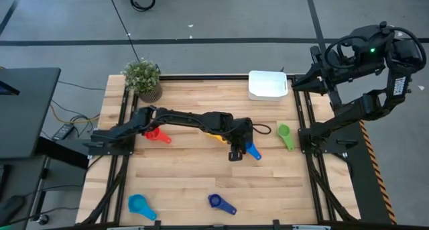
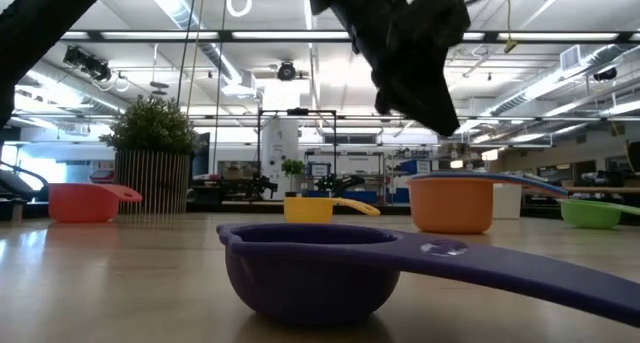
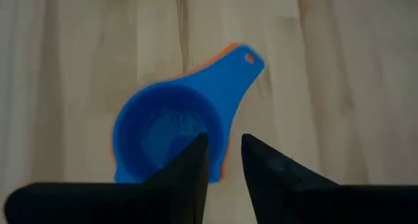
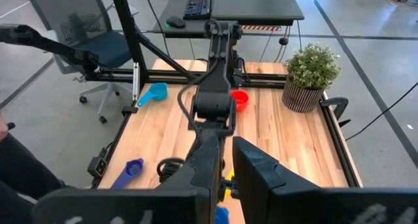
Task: Nest measuring cups in basket
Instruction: Stack the red measuring cup on top of the blue measuring cup
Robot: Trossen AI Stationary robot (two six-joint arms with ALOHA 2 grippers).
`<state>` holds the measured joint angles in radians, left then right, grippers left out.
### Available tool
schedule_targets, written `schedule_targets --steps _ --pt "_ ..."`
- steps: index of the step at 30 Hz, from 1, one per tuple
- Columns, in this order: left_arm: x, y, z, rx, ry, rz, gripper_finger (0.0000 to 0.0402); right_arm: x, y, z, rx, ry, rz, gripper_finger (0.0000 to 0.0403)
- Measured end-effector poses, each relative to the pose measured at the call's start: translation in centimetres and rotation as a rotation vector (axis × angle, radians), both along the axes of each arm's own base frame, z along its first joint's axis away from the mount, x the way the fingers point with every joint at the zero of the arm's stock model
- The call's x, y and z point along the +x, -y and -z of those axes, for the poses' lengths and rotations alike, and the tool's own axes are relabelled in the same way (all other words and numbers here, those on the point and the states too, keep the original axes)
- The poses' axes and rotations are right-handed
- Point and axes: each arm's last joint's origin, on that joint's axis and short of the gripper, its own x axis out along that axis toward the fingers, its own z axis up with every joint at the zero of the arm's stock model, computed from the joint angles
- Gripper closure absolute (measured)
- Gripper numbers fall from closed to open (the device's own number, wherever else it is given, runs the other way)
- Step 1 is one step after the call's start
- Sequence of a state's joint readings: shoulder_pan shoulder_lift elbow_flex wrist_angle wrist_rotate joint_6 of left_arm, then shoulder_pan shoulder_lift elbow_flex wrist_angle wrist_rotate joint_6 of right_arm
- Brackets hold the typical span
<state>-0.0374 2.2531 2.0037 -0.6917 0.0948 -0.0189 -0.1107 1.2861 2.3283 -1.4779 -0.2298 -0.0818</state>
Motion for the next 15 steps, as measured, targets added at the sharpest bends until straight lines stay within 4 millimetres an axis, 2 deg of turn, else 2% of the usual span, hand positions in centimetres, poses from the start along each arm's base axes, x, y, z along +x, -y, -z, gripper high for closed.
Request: schedule_targets --steps 4,11,15 --pt "-0.8 -0.1 -2.5 0.002 0.049 0.0 0.0305 -0.1 0.0 0.2 -0.005 -0.022 -0.004 0.0351" --pt "-3.6 -0.5 -8.4 0.007 0.139 -0.009 0.0312 -0.3 0.0 0.8 -0.004 -0.095 -0.007 0.0351" --pt "-5.3 -0.9 -10.2 0.046 0.108 -0.138 0.0313 0.0 0.0 1.0 -0.012 -0.103 -0.014 0.0351"
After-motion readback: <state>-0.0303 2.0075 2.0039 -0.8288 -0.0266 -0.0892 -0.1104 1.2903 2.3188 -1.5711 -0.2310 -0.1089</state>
